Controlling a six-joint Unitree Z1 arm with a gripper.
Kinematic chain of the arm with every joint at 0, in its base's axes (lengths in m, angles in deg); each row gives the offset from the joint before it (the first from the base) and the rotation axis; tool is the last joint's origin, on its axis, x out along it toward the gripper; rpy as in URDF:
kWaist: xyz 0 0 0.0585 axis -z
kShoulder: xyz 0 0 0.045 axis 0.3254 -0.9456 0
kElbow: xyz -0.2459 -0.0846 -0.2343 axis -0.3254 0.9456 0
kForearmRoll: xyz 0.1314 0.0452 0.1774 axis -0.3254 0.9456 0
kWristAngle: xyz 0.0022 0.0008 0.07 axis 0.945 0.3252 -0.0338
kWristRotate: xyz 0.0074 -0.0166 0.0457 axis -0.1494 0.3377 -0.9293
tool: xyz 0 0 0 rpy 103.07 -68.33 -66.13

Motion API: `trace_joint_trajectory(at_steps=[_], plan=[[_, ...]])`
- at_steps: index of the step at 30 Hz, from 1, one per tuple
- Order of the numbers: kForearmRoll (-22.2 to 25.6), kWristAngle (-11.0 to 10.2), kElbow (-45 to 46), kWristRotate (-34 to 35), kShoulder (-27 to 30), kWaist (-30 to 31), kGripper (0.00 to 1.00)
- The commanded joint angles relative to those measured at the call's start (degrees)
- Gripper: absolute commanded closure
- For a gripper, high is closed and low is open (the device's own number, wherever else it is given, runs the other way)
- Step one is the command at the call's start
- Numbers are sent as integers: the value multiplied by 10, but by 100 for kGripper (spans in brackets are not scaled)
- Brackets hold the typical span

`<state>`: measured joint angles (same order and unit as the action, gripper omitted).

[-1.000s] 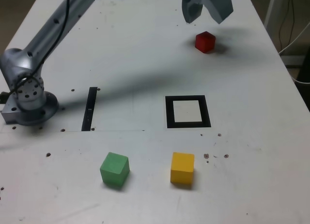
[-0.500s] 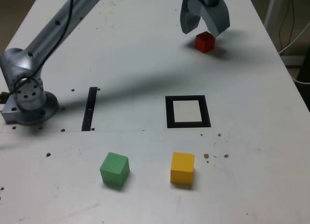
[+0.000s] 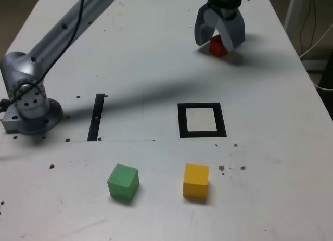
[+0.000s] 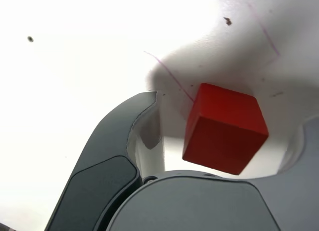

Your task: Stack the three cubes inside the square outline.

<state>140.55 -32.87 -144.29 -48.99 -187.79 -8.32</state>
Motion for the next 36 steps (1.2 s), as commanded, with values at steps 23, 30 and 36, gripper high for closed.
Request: trace_joint_trajectory(at_steps=[23, 30, 36], plan=[[-3, -9, 7, 13, -4, 6, 52], [-1, -6, 6, 15, 0, 6, 52], [6, 0, 8, 27, 14, 9, 52]])
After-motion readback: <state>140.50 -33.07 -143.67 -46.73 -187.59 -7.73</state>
